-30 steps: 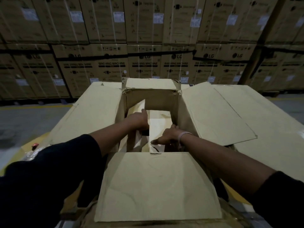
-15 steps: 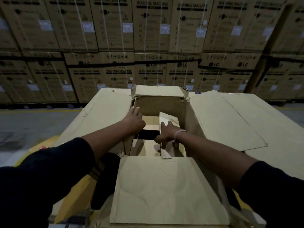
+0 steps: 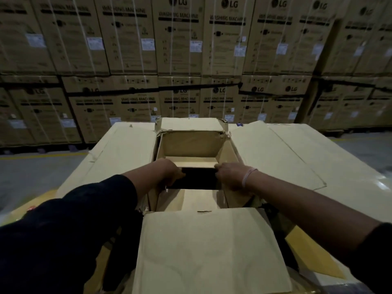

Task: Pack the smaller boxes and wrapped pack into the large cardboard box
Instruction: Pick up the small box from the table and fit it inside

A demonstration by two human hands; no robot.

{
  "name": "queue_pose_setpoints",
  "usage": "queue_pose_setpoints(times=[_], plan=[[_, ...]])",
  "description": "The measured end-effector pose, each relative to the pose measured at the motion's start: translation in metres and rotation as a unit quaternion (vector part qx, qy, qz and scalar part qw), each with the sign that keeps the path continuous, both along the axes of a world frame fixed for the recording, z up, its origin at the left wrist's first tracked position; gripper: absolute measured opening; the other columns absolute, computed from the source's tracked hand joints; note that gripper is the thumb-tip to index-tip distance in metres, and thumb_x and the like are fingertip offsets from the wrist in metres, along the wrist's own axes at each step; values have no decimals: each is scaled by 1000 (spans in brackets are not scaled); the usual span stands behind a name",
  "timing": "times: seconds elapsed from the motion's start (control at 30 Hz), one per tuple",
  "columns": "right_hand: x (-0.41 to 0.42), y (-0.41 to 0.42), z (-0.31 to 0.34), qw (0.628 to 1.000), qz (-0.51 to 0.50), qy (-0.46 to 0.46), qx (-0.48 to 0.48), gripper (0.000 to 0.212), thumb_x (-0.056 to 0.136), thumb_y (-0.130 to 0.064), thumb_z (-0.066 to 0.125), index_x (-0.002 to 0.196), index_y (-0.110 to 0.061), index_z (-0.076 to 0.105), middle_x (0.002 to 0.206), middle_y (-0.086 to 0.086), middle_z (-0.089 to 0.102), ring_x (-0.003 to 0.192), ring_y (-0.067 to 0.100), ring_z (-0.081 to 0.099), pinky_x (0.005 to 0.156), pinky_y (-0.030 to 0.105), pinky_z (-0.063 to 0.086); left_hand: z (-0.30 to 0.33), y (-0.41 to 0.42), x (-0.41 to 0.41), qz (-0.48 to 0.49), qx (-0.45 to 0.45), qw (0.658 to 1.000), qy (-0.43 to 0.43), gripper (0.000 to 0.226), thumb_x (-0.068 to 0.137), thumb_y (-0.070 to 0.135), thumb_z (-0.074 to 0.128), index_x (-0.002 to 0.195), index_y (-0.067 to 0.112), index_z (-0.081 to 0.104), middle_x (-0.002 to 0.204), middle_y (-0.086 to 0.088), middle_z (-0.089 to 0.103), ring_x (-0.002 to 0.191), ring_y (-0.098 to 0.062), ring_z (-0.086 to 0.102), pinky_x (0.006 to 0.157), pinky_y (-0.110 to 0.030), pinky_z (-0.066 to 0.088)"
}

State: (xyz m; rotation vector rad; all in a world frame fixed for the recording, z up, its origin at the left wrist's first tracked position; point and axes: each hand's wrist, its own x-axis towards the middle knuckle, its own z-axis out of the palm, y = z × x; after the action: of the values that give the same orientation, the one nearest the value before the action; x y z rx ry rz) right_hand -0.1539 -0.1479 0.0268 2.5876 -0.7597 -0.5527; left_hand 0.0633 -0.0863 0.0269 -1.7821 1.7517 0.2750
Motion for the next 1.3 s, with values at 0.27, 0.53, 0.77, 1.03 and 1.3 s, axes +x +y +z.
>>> queue_pose_setpoints(times=[0.27,0.53,0.77,1.03,1.3], plan=[[25,9,-23,892,-252,-124,354,34,96,-23,59,127,-10,65,118,16,71,94,30,69,78,39,61,18,-32,19,-2,-170,985,-26,80,102,8,52,164,28,6,170,-5,-17,148,-38,31,117,-51,37],[14,31,45,891,-180,-244,337,51,106,-55,45,76,-16,62,71,-1,55,63,14,50,63,30,40,31,-64,43,-27,-238,970,-35,60,103,30,52,159,22,31,159,-5,43,147,-32,34,117,-48,33],[-5,56,56,893,-188,-162,376,43,99,-58,57,100,-19,76,98,-6,72,92,16,65,84,38,54,30,-66,40,-38,-242,969,-29,54,103,32,51,155,23,38,153,-3,50,146,-30,35,117,-52,27],[-7,50,57,909,-164,-185,335,43,100,-53,58,112,-16,76,112,3,73,104,24,66,92,41,54,28,-64,28,-55,-253,966,17,46,102,36,51,146,26,51,144,-2,58,142,-31,38,119,-57,25],[-7,45,62,903,-143,-233,332,41,104,-48,54,123,-18,73,114,-9,64,99,11,60,74,22,43,32,-57,25,-53,-275,958,53,43,102,39,51,143,25,55,140,-2,61,138,-29,39,114,-52,28]])
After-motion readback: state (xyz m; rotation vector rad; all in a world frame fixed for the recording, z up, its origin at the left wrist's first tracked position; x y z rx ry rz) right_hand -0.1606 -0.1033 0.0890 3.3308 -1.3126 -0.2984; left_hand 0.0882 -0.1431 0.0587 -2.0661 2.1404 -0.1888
